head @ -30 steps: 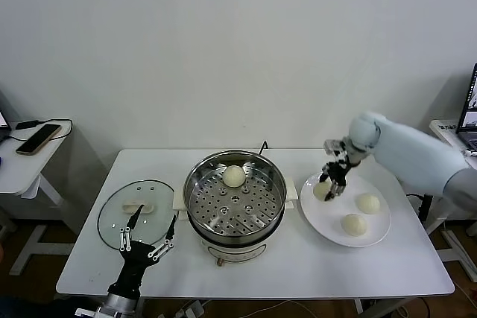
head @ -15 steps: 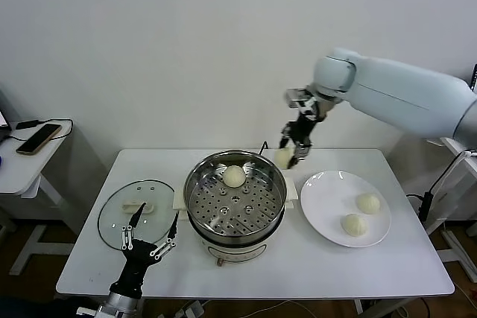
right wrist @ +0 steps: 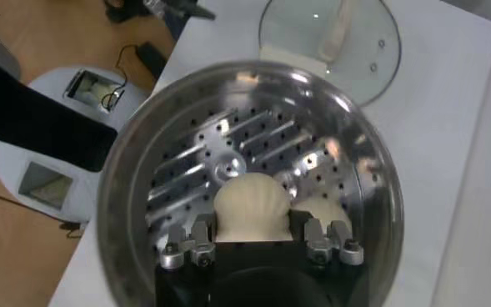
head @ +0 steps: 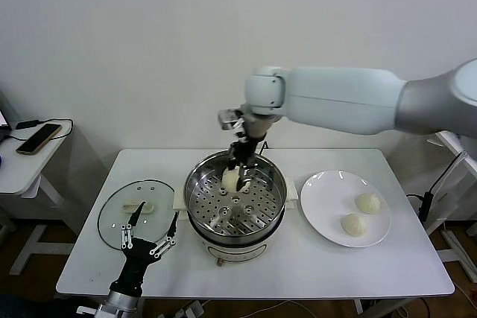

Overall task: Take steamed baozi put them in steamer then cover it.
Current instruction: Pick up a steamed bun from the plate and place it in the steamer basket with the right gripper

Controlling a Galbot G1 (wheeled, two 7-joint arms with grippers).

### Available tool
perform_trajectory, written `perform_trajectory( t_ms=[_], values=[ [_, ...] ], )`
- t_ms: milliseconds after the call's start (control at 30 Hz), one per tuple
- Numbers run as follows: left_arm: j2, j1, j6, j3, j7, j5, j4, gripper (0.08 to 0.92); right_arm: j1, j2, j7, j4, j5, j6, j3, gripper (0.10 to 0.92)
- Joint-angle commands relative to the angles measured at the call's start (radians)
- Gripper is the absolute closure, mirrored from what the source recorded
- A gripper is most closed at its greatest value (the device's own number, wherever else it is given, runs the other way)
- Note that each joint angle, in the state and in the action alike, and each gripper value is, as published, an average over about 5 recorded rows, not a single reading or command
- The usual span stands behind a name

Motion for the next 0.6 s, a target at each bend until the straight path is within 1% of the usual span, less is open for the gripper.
perform_trajectory(
  t_ms=[33,267,500,600],
  values=[
    [0.002,-0.002,-0.001,0.0,-0.001,-0.002,0.005,0.177,-0.035,0.138,0.083,-0.051,0.061,-0.03,-0.053,0.423],
    [0.004,-0.009,-0.001,0.004,-0.003,-0.005,0.01,0.177,-0.098,0.175,0.12,-0.106,0.047,-0.035,-0.054,0.423],
    [0.006,-0.007,-0.003,0.001,-0.004,-0.008,0.012,0.177,-0.129,0.202,0.121,-0.149,0.02,-0.034,-0.044,0.422],
    [0.006,-0.005,-0.003,-0.002,-0.004,-0.01,0.01,0.177,-0.135,0.203,0.12,-0.156,0.008,-0.036,-0.046,0.407]
  ],
)
